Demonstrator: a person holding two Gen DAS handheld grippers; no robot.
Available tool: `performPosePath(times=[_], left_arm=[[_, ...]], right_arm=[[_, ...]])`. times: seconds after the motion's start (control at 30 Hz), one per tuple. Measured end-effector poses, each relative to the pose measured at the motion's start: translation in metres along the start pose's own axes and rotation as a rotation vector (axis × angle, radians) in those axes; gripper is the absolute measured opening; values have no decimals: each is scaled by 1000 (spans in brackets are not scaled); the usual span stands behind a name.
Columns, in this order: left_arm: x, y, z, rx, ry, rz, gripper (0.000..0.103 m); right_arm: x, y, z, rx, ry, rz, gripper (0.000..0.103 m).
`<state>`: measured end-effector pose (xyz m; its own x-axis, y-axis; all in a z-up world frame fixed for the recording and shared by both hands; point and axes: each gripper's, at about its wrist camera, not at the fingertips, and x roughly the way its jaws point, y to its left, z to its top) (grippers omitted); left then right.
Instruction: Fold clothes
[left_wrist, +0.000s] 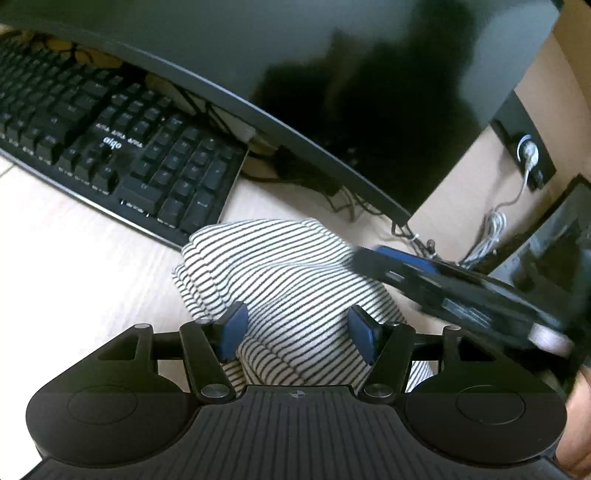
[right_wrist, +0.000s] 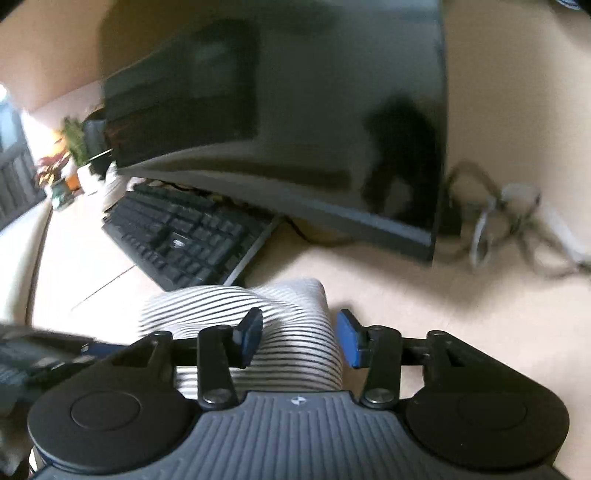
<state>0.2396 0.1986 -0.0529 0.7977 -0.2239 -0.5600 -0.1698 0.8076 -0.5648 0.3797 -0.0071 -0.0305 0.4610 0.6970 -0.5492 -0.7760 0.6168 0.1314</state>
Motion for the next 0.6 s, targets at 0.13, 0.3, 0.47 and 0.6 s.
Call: performPosePath(times=[0.13, 0.3, 0.47, 0.6], left_arm=[[-2, 7, -3, -37, -17, -22, 65], [-9, 5, -2, -61, -37, -11, 66], [-40, -3, 0, -103, -78, 10, 79], [-54, -13, -10, -134, -29, -21, 95]], right_arm=[[-46, 33, -14, -117, -47, 118, 57], [-38, 83, -76, -370, 55, 54, 60], [-69, 67, -56, -228, 61, 60, 66], [-98, 11, -50, 16, 50, -27, 72]])
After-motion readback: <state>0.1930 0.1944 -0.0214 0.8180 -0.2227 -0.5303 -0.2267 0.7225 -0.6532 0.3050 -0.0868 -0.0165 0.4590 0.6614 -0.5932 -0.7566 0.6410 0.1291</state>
